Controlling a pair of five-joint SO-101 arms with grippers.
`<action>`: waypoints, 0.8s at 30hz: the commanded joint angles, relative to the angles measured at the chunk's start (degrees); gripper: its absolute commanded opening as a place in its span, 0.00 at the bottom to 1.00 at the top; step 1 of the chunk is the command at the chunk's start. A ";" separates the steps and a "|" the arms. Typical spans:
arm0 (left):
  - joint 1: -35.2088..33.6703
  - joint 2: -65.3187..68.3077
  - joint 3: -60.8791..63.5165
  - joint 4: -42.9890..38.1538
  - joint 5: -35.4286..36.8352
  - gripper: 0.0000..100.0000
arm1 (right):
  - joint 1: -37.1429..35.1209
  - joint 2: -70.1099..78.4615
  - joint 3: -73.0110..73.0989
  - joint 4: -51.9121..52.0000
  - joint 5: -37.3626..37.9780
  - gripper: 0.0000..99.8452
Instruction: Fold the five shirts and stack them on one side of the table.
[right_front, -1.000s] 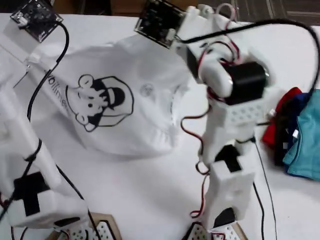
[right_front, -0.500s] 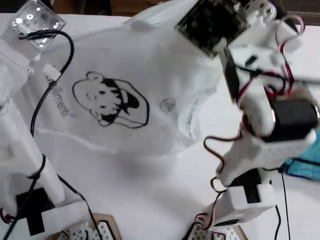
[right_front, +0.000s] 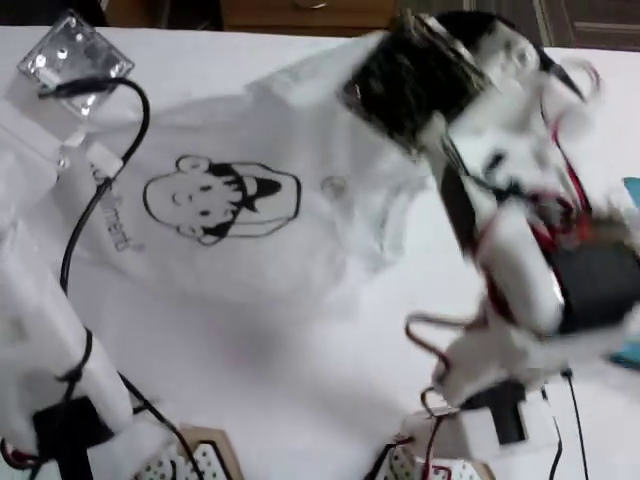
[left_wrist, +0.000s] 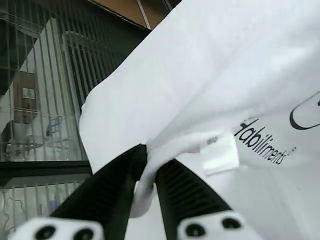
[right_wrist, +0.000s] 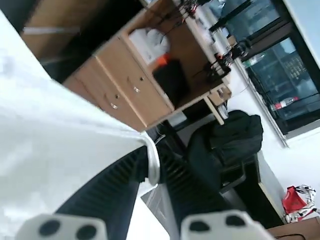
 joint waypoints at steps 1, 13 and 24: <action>-0.79 -5.36 -0.66 1.14 0.35 0.02 | -0.13 -5.76 -1.23 1.89 -0.97 0.02; -0.97 -16.44 2.42 0.79 0.18 0.02 | 2.86 -10.24 -0.09 1.98 -1.14 0.02; 0.18 -10.02 13.67 -7.91 0.26 0.02 | 4.35 -4.09 5.54 -3.91 -1.41 0.02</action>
